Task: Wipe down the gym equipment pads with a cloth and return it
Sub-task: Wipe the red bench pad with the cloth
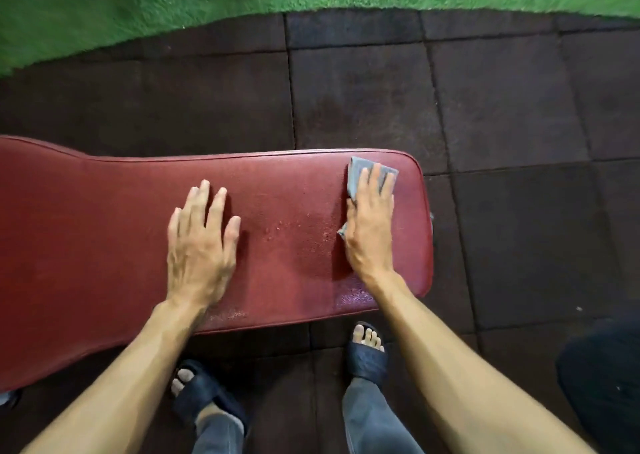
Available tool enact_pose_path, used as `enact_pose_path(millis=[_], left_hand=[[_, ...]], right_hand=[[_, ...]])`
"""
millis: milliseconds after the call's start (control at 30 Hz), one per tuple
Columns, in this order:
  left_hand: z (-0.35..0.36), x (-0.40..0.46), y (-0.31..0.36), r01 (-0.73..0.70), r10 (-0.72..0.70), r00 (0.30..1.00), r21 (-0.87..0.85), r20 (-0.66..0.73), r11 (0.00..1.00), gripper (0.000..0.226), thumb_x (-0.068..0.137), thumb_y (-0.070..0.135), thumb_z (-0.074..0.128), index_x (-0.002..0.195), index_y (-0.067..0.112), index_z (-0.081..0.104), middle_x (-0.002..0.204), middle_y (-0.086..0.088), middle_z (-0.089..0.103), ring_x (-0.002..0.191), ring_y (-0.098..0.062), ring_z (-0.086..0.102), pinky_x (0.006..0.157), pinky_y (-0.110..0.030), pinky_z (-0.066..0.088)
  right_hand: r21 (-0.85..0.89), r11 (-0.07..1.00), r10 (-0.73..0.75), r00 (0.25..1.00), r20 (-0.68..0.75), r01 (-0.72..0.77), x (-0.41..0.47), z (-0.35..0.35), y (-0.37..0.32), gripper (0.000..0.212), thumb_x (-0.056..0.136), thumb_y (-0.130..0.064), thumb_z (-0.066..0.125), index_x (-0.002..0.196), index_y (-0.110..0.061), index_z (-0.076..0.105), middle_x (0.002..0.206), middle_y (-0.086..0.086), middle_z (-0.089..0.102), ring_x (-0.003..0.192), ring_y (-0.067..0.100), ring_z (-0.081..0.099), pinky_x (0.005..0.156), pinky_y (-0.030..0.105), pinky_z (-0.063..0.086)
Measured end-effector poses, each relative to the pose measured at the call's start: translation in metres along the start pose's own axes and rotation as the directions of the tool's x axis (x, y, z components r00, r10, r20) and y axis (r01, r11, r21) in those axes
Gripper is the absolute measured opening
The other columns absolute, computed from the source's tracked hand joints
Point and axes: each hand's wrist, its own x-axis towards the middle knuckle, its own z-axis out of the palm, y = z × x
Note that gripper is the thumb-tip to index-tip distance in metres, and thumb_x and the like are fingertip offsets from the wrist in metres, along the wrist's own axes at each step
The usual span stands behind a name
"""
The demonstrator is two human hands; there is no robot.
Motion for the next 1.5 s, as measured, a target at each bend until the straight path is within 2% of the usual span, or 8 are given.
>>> enact_pose_path(millis=[233, 500, 633, 767, 1000, 1167, 1333, 1500], left_hand=[[0.015, -0.003, -0.026, -0.103, 0.104, 0.994, 0.031, -0.032, 0.994, 0.052, 0.102, 0.035, 0.029, 0.151, 0.017, 0.032, 0.163, -0.006, 0.021, 0.152, -0.022, 0.018, 0.122, -0.044, 0.013], [0.020, -0.004, -0.022, -0.077, 0.083, 0.996, 0.119, -0.043, 0.990, 0.054, 0.103, 0.036, 0.026, 0.152, 0.015, 0.030, 0.163, -0.008, 0.021, 0.152, -0.024, 0.018, 0.123, -0.046, 0.015], [0.021, -0.002, -0.023, -0.082, 0.088, 0.993, 0.078, -0.081, 0.994, 0.052, 0.103, 0.034, 0.026, 0.151, 0.016, 0.032, 0.162, -0.006, 0.024, 0.151, -0.023, 0.021, 0.122, -0.046, 0.016], [0.021, -0.002, -0.024, -0.077, 0.082, 0.992, 0.056, -0.098, 0.995, 0.051, 0.103, 0.034, 0.024, 0.151, 0.017, 0.034, 0.162, -0.006, 0.025, 0.150, -0.023, 0.022, 0.122, -0.045, 0.016], [0.023, -0.002, -0.024, -0.073, 0.078, 0.994, 0.066, -0.081, 0.995, 0.052, 0.104, 0.036, 0.021, 0.152, 0.018, 0.032, 0.163, -0.005, 0.023, 0.151, -0.022, 0.021, 0.122, -0.045, 0.016], [0.019, 0.000, -0.029, -0.109, 0.078, 0.985, -0.209, -0.151, 0.972, 0.049, 0.104, 0.027, 0.026, 0.148, 0.012, 0.038, 0.158, -0.006, 0.034, 0.148, -0.019, 0.028, 0.122, -0.039, 0.016], [0.003, -0.004, -0.038, -0.087, 0.026, 0.992, -0.540, -0.120, 0.837, 0.047, 0.103, 0.018, 0.031, 0.149, 0.008, 0.035, 0.155, -0.004, 0.038, 0.146, -0.017, 0.033, 0.123, -0.042, 0.020], [0.002, -0.004, -0.040, -0.095, 0.039, 0.993, -0.569, -0.110, 0.817, 0.048, 0.104, 0.018, 0.030, 0.150, 0.007, 0.033, 0.157, -0.004, 0.036, 0.148, -0.017, 0.030, 0.123, -0.044, 0.019]], right_hand=[[-0.177, 0.875, -0.404, 0.882, 0.244, 0.450, -0.132, 0.022, -0.005, 0.056, 0.103, -0.036, 0.035, 0.153, -0.016, 0.020, 0.163, 0.001, 0.013, 0.151, 0.021, 0.010, 0.119, 0.046, 0.024], [-0.271, 0.951, 0.131, 0.987, -0.093, -0.152, 0.025, -0.005, 0.020, 0.062, 0.097, -0.033, 0.019, 0.151, -0.003, 0.015, 0.160, 0.020, 0.014, 0.148, 0.039, 0.010, 0.118, 0.057, 0.019], [-0.281, 0.926, -0.238, 0.967, 0.087, 0.253, -0.023, 0.040, -0.057, 0.058, 0.101, -0.036, 0.027, 0.154, -0.016, 0.014, 0.163, 0.007, 0.009, 0.151, 0.029, 0.001, 0.121, 0.049, 0.014], [-0.218, 0.816, -0.478, 0.836, 0.269, 0.536, -0.115, 0.015, -0.004, 0.053, 0.103, -0.036, 0.033, 0.153, -0.024, 0.020, 0.162, -0.003, 0.013, 0.151, 0.021, 0.011, 0.119, 0.045, 0.023], [-0.260, 0.956, 0.128, 0.991, -0.037, -0.133, 0.008, -0.008, 0.021, 0.064, 0.095, -0.038, 0.016, 0.154, -0.014, 0.009, 0.163, 0.009, 0.006, 0.150, 0.031, 0.003, 0.118, 0.055, 0.017], [-0.218, 0.895, -0.368, 0.921, 0.130, 0.389, -0.027, 0.061, -0.100, 0.055, 0.100, -0.033, 0.030, 0.153, -0.019, 0.022, 0.162, 0.003, 0.017, 0.151, 0.024, 0.007, 0.119, 0.050, 0.017], [-0.217, 0.780, -0.525, 0.802, 0.284, 0.588, -0.127, 0.031, -0.036, 0.052, 0.101, -0.032, 0.038, 0.151, -0.023, 0.026, 0.160, -0.001, 0.021, 0.150, 0.019, 0.015, 0.116, 0.046, 0.028], [-0.316, 0.935, -0.129, 0.985, 0.113, 0.159, -0.045, 0.016, -0.016, 0.060, 0.097, -0.030, 0.026, 0.154, -0.018, 0.010, 0.163, 0.007, 0.008, 0.151, 0.028, 0.005, 0.117, 0.055, 0.024]])
